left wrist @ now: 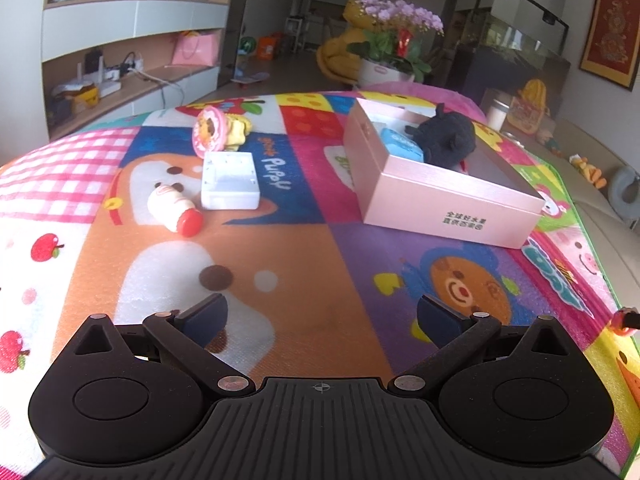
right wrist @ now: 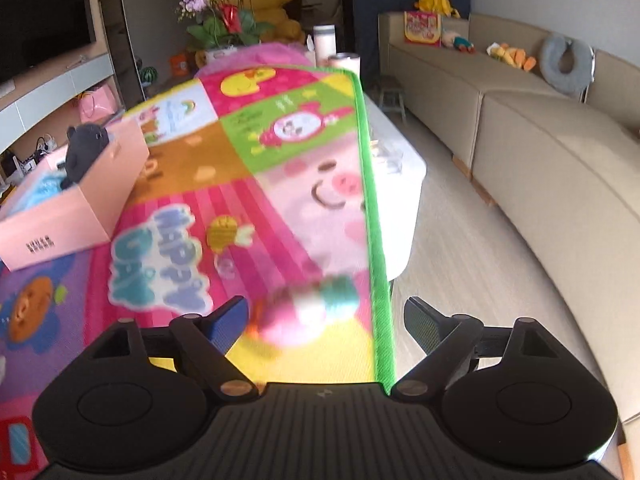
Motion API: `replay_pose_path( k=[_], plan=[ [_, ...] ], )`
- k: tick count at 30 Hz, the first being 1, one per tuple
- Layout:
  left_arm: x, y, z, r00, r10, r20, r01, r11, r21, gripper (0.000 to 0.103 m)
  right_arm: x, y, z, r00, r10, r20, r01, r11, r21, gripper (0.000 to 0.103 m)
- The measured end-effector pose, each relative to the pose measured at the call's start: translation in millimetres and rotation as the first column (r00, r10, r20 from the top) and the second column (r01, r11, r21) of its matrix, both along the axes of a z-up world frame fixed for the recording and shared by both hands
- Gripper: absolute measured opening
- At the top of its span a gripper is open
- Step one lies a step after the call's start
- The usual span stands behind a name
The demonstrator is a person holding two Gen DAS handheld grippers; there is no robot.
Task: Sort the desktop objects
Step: 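Lower the pig figure into the pink box and open the right gripper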
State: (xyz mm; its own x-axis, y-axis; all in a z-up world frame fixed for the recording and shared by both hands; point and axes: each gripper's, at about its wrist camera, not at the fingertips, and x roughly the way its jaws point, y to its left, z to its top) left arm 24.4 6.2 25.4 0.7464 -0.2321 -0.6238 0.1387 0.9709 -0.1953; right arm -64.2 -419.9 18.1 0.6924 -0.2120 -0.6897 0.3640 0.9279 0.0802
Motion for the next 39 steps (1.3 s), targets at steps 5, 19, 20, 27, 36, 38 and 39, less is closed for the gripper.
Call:
replay_pose_path(
  k=[5, 19, 20, 27, 36, 38, 39],
  plan=[
    [-6.0, -6.7, 5.6, 1.0, -0.03, 0.01, 0.03, 1.0, 0.006, 0.103, 19.6, 12.7, -7.9, 0.999, 0.043, -0.025, -0.044, 0.998, -0.04, 0.08],
    [-15.0, -14.7, 7.4, 0.994, -0.106, 0.007, 0.106, 0.994, 0.012, 0.103, 13.3, 48.8, 48.9, 0.987, 0.152, 0.043, -0.153, 0.987, 0.039, 0.048],
    [-16.7, -15.3, 8.5, 0.993, -0.12, 0.008, 0.119, 0.993, 0.011, 0.103, 15.2, 57.0, 60.5, 0.98, 0.187, 0.068, -0.19, 0.981, 0.047, 0.048],
    [-25.8, -17.9, 9.5, 0.982, -0.188, 0.03, 0.187, 0.982, 0.03, 0.103, 67.0, 118.6, 117.9, 0.901, 0.394, 0.181, -0.405, 0.914, 0.024, 0.048],
    [-22.1, 21.5, -1.9, 0.998, -0.056, 0.013, 0.056, 0.998, 0.037, 0.103, 187.7, 168.7, 125.1, 0.883, 0.419, 0.211, -0.421, 0.906, -0.034, 0.058],
    [-20.5, 31.4, -4.8, 1.0, -0.017, 0.018, 0.016, 0.999, 0.044, 0.103, 198.3, 174.6, 120.6, 0.886, 0.421, 0.195, -0.426, 0.904, -0.014, 0.058],
    [-19.3, 36.1, -6.5, 1.0, 0.004, 0.02, -0.005, 0.999, 0.045, 0.103, 201.0, 177.6, 118.6, 0.886, 0.424, 0.189, -0.431, 0.902, -0.005, 0.058]
  ],
)
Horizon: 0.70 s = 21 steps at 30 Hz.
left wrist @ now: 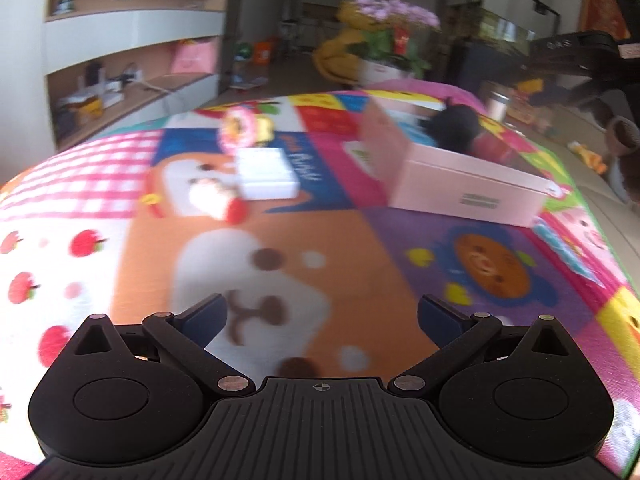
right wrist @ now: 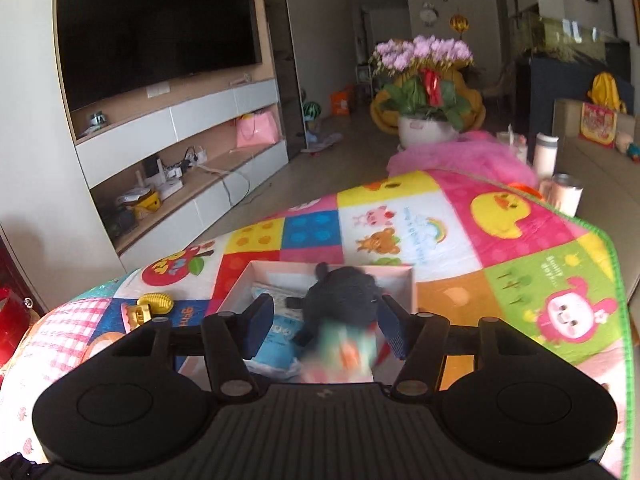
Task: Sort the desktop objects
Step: 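Lower the pig figure into the pink box and open the right gripper, then grasp the yellow corn toy with the right gripper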
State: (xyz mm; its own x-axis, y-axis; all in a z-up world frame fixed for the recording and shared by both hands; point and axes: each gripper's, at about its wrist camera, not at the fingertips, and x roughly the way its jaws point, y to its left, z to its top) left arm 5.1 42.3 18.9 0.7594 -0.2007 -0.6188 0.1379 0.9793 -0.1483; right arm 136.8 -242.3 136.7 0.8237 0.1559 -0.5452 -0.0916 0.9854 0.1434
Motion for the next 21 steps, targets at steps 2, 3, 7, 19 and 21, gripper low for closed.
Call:
replay_pose_path(
  k=[2, 3, 7, 19, 21],
  plan=[
    [2.4, 9.5, -2.2, 0.999, 0.037, 0.007, -0.037, 0.999, -0.003, 0.103, 3.2, 7.7, -3.0, 1.0, 0.009, -0.02, -0.009, 1.0, 0.003, 0.058],
    [4.1, 14.4, -3.3, 0.998, 0.057, 0.01, -0.057, 0.998, -0.01, 0.103, 5.9, 12.4, -3.5, 0.999, 0.019, -0.031, -0.019, 1.0, 0.008, 0.058],
    [9.5, 34.1, -3.3, 0.991, 0.13, 0.021, -0.128, 0.989, -0.075, 0.103, 18.9, 48.4, -2.3, 0.992, 0.103, -0.066, -0.103, 0.995, 0.012, 0.063],
    [1.5, 48.2, -4.9, 0.988, 0.138, 0.073, -0.122, 0.974, -0.188, 0.103, 120.5, 237.3, -59.2, 0.91, 0.328, -0.255, -0.346, 0.938, -0.025, 0.087],
    [1.8, 51.1, -5.9, 0.986, 0.151, 0.067, -0.135, 0.969, -0.206, 0.103, 137.9, 256.9, -74.4, 0.914, 0.301, -0.272, -0.331, 0.941, -0.071, 0.087]
  ],
)
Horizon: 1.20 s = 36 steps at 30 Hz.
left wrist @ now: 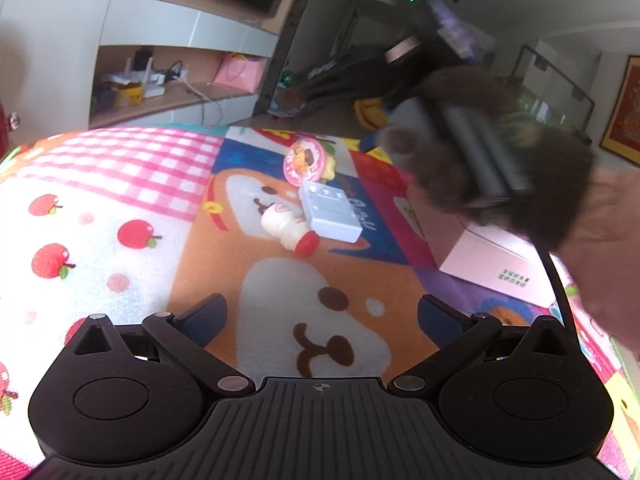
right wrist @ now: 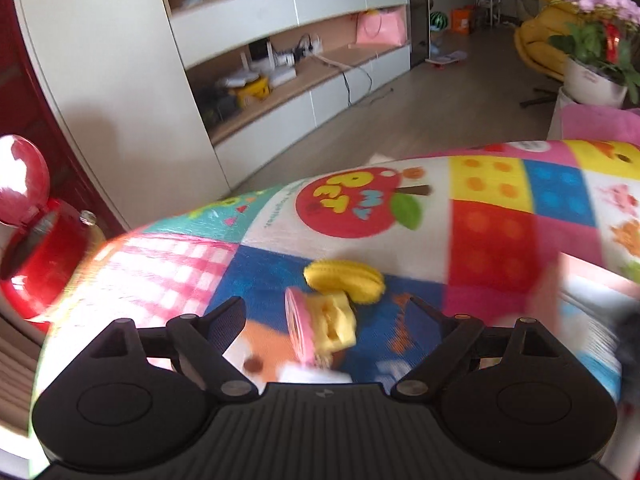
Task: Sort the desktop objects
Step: 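Grasp the yellow corn toy with the right gripper, then carry the yellow corn toy toward the pink box with the right gripper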
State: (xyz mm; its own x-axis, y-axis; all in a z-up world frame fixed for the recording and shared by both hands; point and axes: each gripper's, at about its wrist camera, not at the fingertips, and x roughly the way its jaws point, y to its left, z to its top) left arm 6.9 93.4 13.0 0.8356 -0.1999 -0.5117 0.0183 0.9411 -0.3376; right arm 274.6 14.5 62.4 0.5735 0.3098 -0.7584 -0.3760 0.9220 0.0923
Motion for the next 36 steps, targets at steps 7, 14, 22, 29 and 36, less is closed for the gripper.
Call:
replay_pose_path(
  k=[7, 14, 22, 29, 36],
  plan=[
    [-0.4, 6.0, -1.4, 1.0, 0.003, 0.0, -0.003, 0.999, -0.04, 0.103, 34.2, 15.3, -31.6, 0.991, 0.005, -0.133, -0.011, 0.999, -0.049, 0.045],
    [-1.5, 4.7, -0.7, 1.0, -0.015, 0.012, 0.015, 0.999, -0.041, 0.103, -24.0, -8.9, -22.4, 0.974, 0.125, -0.191, -0.139, 0.989, -0.06, 0.042],
    [-3.1, 0.1, 0.1, 0.999, -0.026, 0.019, 0.026, 0.999, -0.018, 0.103, -123.8, -81.9, 17.2, 0.977, 0.178, -0.113, -0.18, 0.984, -0.007, 0.042],
    [0.2, -5.1, 0.1, 0.999, -0.037, 0.002, 0.037, 0.999, 0.017, 0.103, -167.6, -131.0, 33.8, 0.993, 0.118, -0.005, -0.118, 0.993, -0.007, 0.05],
    [-5.5, 26.0, 22.9, 0.996, 0.086, 0.032, -0.089, 0.992, 0.085, 0.103, -108.9, -82.2, 50.4, 0.991, 0.136, 0.007, -0.136, 0.988, 0.07, 0.052]
  ],
)
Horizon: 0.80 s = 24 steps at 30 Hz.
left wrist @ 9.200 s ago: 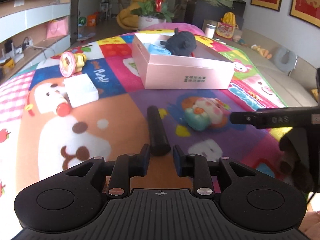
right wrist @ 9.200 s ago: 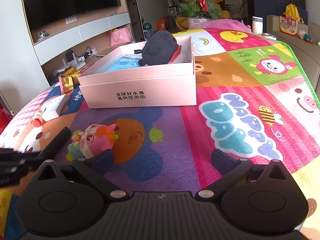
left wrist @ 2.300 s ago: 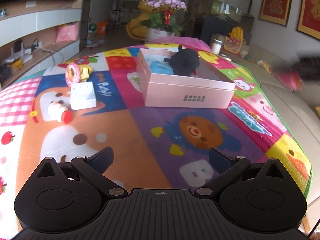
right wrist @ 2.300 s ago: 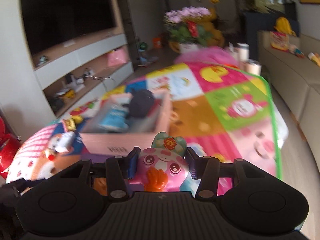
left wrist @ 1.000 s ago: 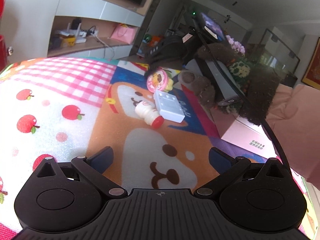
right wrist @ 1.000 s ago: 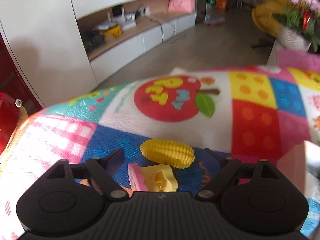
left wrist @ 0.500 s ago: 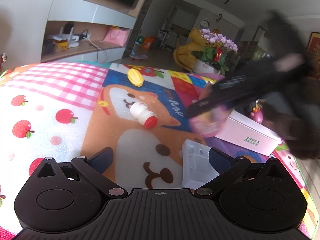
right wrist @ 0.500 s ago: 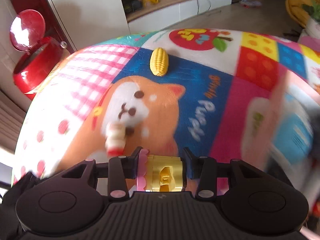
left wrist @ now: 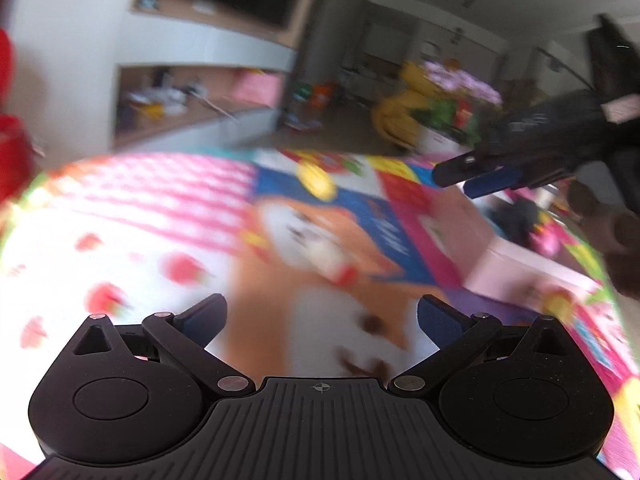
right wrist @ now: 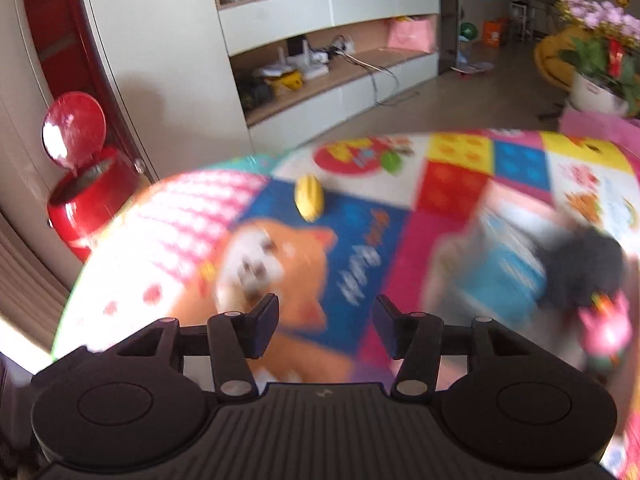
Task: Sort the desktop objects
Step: 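Carry the yellow corn toy toward the pink box with the right gripper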
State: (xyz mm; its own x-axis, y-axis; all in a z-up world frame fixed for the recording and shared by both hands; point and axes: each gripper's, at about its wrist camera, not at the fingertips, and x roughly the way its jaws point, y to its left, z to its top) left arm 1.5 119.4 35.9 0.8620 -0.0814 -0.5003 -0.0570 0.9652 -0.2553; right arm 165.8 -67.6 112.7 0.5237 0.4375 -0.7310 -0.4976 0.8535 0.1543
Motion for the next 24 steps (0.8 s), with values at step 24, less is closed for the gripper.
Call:
replay_pose_path(
  k=[24],
  plan=[
    [-12.9, -7.2, -5.5, 0.995, -0.097, -0.004, 0.096, 0.991, -0.098, 0.103, -37.2, -19.9, -5.3, 0.999, -0.012, 0.032, 0.015, 0.997, -0.073, 0.03]
  ],
)
